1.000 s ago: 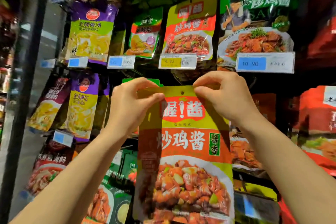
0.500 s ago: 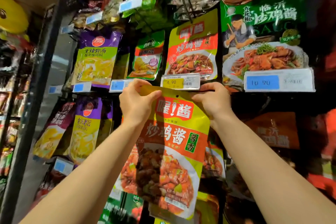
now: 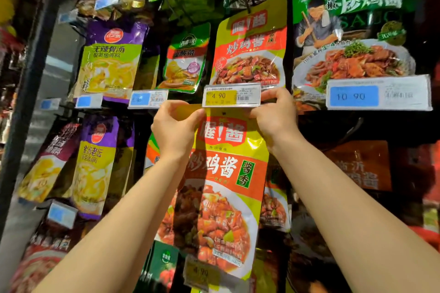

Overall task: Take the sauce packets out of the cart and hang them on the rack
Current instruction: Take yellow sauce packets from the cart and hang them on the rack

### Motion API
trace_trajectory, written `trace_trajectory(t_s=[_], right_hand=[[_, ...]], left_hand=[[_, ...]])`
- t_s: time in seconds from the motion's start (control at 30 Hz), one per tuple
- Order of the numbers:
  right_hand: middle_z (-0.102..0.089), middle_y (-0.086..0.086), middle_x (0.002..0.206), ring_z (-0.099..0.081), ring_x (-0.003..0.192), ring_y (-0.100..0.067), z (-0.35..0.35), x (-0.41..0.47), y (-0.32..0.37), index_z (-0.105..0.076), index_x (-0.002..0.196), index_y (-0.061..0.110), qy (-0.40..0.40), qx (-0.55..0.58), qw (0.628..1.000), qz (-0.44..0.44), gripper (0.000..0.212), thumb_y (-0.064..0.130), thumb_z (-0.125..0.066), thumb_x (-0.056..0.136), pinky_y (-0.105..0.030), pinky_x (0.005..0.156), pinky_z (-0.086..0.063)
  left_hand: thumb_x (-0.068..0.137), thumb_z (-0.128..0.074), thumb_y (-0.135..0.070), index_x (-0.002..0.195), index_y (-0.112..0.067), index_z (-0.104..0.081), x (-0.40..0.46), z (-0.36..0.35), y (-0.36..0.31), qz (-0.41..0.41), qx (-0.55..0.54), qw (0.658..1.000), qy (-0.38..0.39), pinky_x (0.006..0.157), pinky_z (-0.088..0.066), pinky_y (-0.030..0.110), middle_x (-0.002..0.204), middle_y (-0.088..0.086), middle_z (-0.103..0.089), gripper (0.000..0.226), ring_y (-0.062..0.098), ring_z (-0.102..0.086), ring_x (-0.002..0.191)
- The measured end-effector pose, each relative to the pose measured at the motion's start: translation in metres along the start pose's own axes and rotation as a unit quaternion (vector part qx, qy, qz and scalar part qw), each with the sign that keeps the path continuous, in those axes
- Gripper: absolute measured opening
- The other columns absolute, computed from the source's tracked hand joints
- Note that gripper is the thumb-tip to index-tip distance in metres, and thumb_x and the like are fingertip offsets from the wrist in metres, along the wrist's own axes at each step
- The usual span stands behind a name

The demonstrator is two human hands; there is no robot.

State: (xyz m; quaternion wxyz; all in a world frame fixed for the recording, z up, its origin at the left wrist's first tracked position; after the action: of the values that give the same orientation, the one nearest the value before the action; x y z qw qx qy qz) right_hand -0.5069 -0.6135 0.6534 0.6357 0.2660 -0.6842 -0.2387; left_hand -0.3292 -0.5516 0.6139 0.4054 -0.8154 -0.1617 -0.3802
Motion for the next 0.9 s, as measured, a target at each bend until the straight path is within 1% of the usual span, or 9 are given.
trace_trajectory(t_s=[0.1, 0.17, 0.37, 0.53, 0.63, 0.7, 0.77, 0.83, 0.9], right_hand=[[-0.065, -0.002, 0.089, -0.065, 0.085, -0.025, 0.004, 0.001, -0.011, -0.047, 0.074, 0.028, -0.008, -0.01, 1.0, -0.027, 0.036, 0.001, -0.07, 0.067, -0.045, 0.073, -0.057], [-0.068, -0.005, 0.085, -0.066, 0.085, -0.025, 0.006, -0.001, -0.019, -0.046, 0.076, 0.027, 0.004, -0.018, 1.0, -0.02, 0.037, -0.001, -0.07, 0.07, -0.045, 0.078, -0.055], [-0.062, 0.007, 0.08, -0.06, 0.076, -0.011, 0.009, -0.009, -0.014, -0.049, 0.079, 0.028, 0.016, -0.124, 0.985, 0.117, 0.034, 0.0, -0.068, 0.076, -0.017, 0.058, -0.044], [-0.062, -0.004, 0.106, -0.055, 0.101, -0.018, 0.006, -0.022, -0.012, -0.059, 0.1, 0.013, 0.037, -0.24, 0.949, 0.202, 0.029, -0.006, -0.056, 0.078, -0.028, 0.081, -0.045], [-0.062, -0.004, 0.11, -0.055, 0.103, -0.02, 0.006, -0.017, -0.014, -0.059, 0.104, 0.015, 0.028, -0.264, 0.946, 0.188, 0.021, 0.006, -0.061, 0.085, -0.027, 0.079, -0.042], [-0.059, -0.004, 0.11, -0.053, 0.104, -0.022, 0.007, -0.018, -0.015, -0.054, 0.107, 0.015, 0.034, -0.294, 0.937, 0.188, 0.026, 0.006, -0.062, 0.084, -0.029, 0.079, -0.041], [-0.054, -0.008, 0.111, -0.048, 0.105, -0.027, 0.01, -0.03, -0.01, -0.053, 0.11, 0.013, 0.019, -0.395, 0.877, 0.273, 0.033, 0.007, -0.063, 0.079, -0.038, 0.084, -0.043], [-0.053, -0.014, 0.115, -0.046, 0.109, -0.032, 0.011, -0.048, -0.01, -0.054, 0.114, 0.012, 0.009, -0.493, 0.77, 0.406, 0.038, 0.024, -0.064, 0.079, -0.047, 0.093, -0.04], [-0.056, -0.014, 0.12, -0.048, 0.113, -0.031, 0.012, -0.065, -0.023, -0.057, 0.119, 0.017, 0.077, -0.537, 0.695, 0.472, 0.045, 0.045, -0.054, 0.083, -0.049, 0.099, -0.033]], left_hand=[[0.066, -0.082, -0.028, 0.086, -0.022, -0.06, -0.004, -0.009, 0.005, 0.034, 0.002, 0.999, 0.03, 0.065, -0.045, 0.016, 0.079, -0.013, -0.058, 0.03, 0.004, -0.055, 0.076], [0.067, -0.081, -0.028, 0.087, -0.021, -0.06, -0.009, -0.01, 0.01, 0.02, 0.016, 0.999, 0.039, 0.063, -0.042, 0.012, 0.083, -0.009, -0.059, 0.03, 0.007, -0.055, 0.08], [0.072, -0.078, -0.026, 0.098, -0.018, -0.06, -0.016, -0.004, 0.011, -0.025, 0.004, 0.999, 0.035, 0.059, -0.041, 0.003, 0.088, -0.009, -0.058, 0.032, 0.003, -0.054, 0.077], [0.074, -0.077, -0.021, 0.115, -0.021, -0.053, -0.029, -0.004, 0.011, -0.042, 0.035, 0.997, 0.05, 0.064, -0.038, -0.001, 0.103, -0.005, -0.054, 0.047, -0.005, -0.05, 0.08], [0.073, -0.077, -0.021, 0.128, -0.027, -0.043, -0.034, -0.006, 0.017, -0.051, 0.054, 0.994, 0.082, 0.079, -0.048, 0.017, 0.121, 0.0, -0.044, 0.066, 0.009, -0.051, 0.098], [0.074, -0.075, -0.026, 0.13, -0.026, -0.043, -0.046, -0.005, 0.018, -0.099, 0.107, 0.983, 0.112, 0.089, -0.047, 0.03, 0.13, 0.004, -0.034, 0.064, 0.016, -0.044, 0.108], [0.082, -0.064, -0.039, 0.129, -0.026, -0.047, -0.07, 0.001, 0.021, -0.158, 0.195, 0.952, 0.177, 0.1, -0.038, 0.035, 0.136, 0.002, -0.034, 0.052, 0.017, -0.036, 0.121], [0.089, -0.039, -0.055, 0.137, -0.033, -0.038, -0.094, 0.005, 0.031, -0.197, 0.26, 0.908, 0.263, 0.106, -0.031, 0.037, 0.145, -0.005, -0.031, 0.053, 0.012, -0.027, 0.131], [0.087, -0.017, -0.061, 0.143, -0.039, -0.021, -0.101, 0.005, 0.045, -0.199, 0.279, 0.885, 0.314, 0.112, -0.023, 0.039, 0.154, -0.01, -0.016, 0.06, 0.01, -0.015, 0.139]])
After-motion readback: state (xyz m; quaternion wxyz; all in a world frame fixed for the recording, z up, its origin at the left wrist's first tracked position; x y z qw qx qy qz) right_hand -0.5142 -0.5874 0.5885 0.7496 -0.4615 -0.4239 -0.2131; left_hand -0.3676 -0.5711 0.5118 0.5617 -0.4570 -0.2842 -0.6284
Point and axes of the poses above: each hand's wrist, its own x-axis towards the middle knuckle, its own z-axis out of the back of the hand, y = z × x, the point moved 4 cm from there along x, towards the middle knuckle
